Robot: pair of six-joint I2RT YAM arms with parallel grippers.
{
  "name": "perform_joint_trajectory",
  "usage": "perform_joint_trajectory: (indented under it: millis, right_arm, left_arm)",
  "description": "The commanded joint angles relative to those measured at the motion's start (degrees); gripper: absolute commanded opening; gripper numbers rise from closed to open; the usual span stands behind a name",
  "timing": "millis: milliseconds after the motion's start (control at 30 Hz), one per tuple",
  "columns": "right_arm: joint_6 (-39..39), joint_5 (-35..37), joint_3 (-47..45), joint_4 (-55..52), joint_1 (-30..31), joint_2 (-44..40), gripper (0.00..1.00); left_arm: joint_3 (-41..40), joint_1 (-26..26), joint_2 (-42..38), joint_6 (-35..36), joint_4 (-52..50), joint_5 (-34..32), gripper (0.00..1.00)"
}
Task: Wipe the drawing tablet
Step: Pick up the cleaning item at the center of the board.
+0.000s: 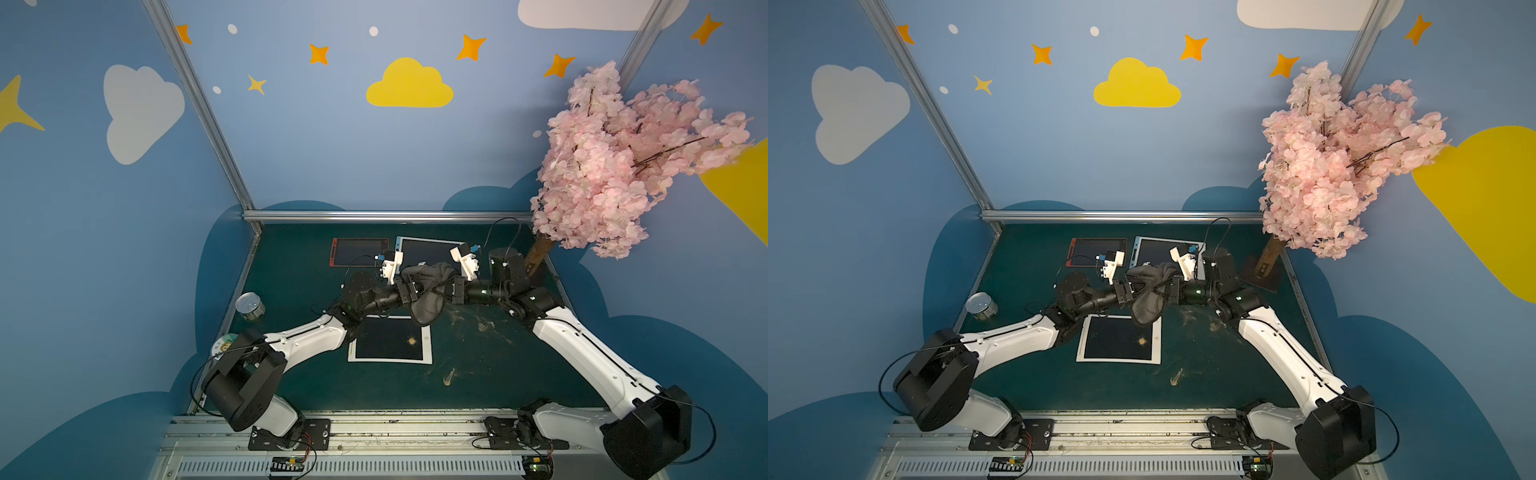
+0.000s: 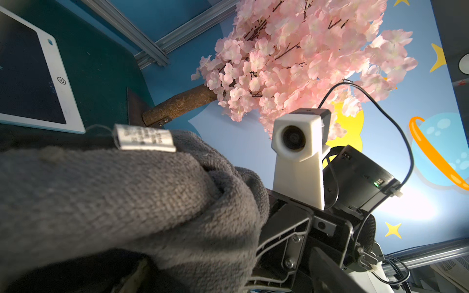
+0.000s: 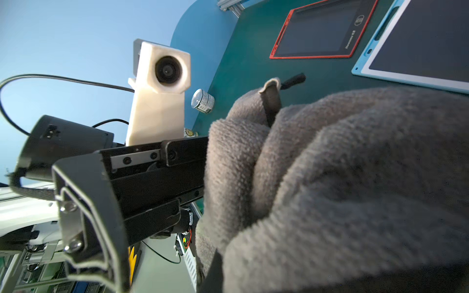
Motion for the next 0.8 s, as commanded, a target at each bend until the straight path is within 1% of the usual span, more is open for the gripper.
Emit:
perform_joint_trajectory:
  millis: [0, 67, 100, 167, 233, 300, 367, 467, 533, 567, 633, 733, 767]
  right_arm:
    - [4.8, -10.1, -1.1, 8.1, -0.1, 1.7, 0.00]
    - [6.5, -16.4, -1.5, 13.5, -0.1, 3.5, 0.00]
    - [8.6, -18.9, -1.9, 16.9, 0.0, 4.5, 0.00]
    - [14.3, -21.7, -3.5, 24.5, -0.1, 6.0, 0.00]
    - [20.1, -22.8, -5.0, 31.0, -0.2, 7.7, 0.00]
    - [21.6, -23.7, -5.2, 32.3, -0.3, 9.0, 0.00]
    - [18.4, -24.6, -3.9, 27.8, -0.3, 9.7, 0.00]
    - [11.8, -24.0, -2.2, 17.4, -0.5, 9.2, 0.00]
    - [6.8, -23.0, -1.2, 9.7, -0.9, 8.4, 0.00]
    - [4.6, -22.3, -0.7, 6.4, -1.2, 8.3, 0.00]
    - [0.4, -20.9, 0.0, -0.4, -2.0, 7.8, 0.00]
    - [-2.6, -20.9, -0.3, -4.5, -3.6, 7.1, 0.00]
    - [-3.3, -20.9, -0.3, -5.3, -4.1, 6.7, 0.09]
  left_arm:
    - [1.3, -0.1, 0.3, -0.4, 2.2, 0.8, 0.93]
    - [1.2, 0.0, 0.9, -1.0, 3.2, 0.9, 0.93]
    - [1.2, 0.0, 1.1, -1.4, 3.9, 1.0, 0.91]
    - [0.7, 0.0, 1.5, -2.1, 5.5, 1.1, 0.88]
    - [0.2, 0.2, 1.8, -3.2, 7.4, 1.3, 0.81]
    - [-0.2, 0.4, 1.8, -3.9, 9.1, 1.6, 0.71]
    - [-0.6, 0.9, 1.3, -4.0, 9.6, 1.8, 0.56]
    - [-1.1, 1.6, 0.0, -3.6, 9.1, 2.2, 0.34]
    - [-1.1, 2.3, -0.9, -3.4, 7.8, 3.0, 0.11]
    - [-1.2, 2.8, -1.2, -3.4, 7.5, 3.4, 0.03]
    - [-1.6, 3.5, -2.0, -3.4, 7.5, 3.7, 0.03]
    - [-1.7, 4.2, -3.0, -3.3, 7.0, 4.0, 0.03]
    - [-1.6, 4.3, -3.3, -3.1, 6.9, 4.3, 0.03]
